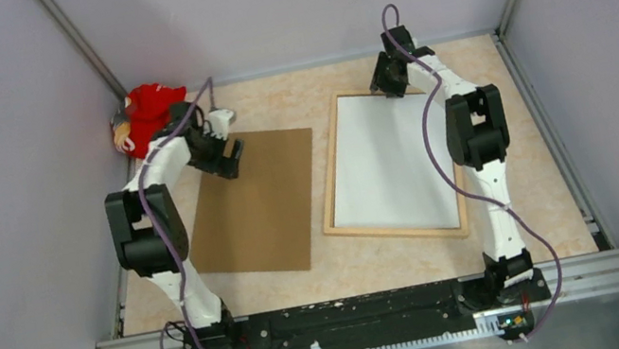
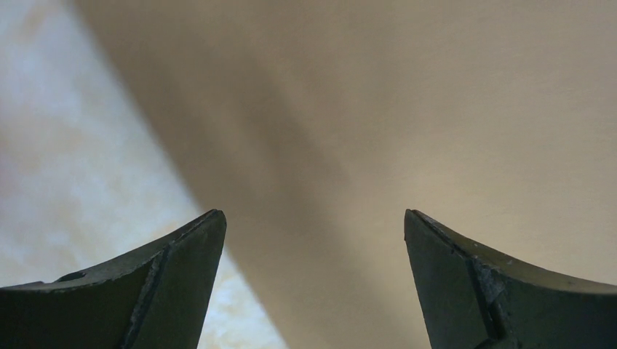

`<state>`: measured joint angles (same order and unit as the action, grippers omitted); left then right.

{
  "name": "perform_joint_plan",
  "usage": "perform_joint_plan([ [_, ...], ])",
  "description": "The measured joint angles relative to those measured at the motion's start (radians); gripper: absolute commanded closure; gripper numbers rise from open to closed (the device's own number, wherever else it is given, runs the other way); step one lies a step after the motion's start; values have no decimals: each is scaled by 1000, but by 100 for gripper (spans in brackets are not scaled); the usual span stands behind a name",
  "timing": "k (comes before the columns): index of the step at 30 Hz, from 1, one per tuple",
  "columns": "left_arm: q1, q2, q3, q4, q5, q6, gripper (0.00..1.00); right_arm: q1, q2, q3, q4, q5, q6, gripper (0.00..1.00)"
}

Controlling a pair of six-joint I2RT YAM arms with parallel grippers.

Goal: Put the photo into the frame
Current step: Adjust the photo frame at the center of the board.

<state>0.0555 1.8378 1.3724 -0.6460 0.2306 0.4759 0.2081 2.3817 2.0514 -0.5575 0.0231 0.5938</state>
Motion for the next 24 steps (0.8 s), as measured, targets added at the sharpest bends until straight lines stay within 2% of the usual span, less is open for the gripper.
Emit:
perform_joint_plan([
  [5, -227, -10, 42, -13, -4, 19, 1, -11, 0, 0, -6, -10, 0, 54],
  [10, -364, -10, 68, -24, -11, 28, 1, -18, 24, 60, -65, -18, 0, 55],
  [24, -422, -10, 88, -45, -15, 24, 1, -31, 41, 76, -80, -53, 0, 52],
])
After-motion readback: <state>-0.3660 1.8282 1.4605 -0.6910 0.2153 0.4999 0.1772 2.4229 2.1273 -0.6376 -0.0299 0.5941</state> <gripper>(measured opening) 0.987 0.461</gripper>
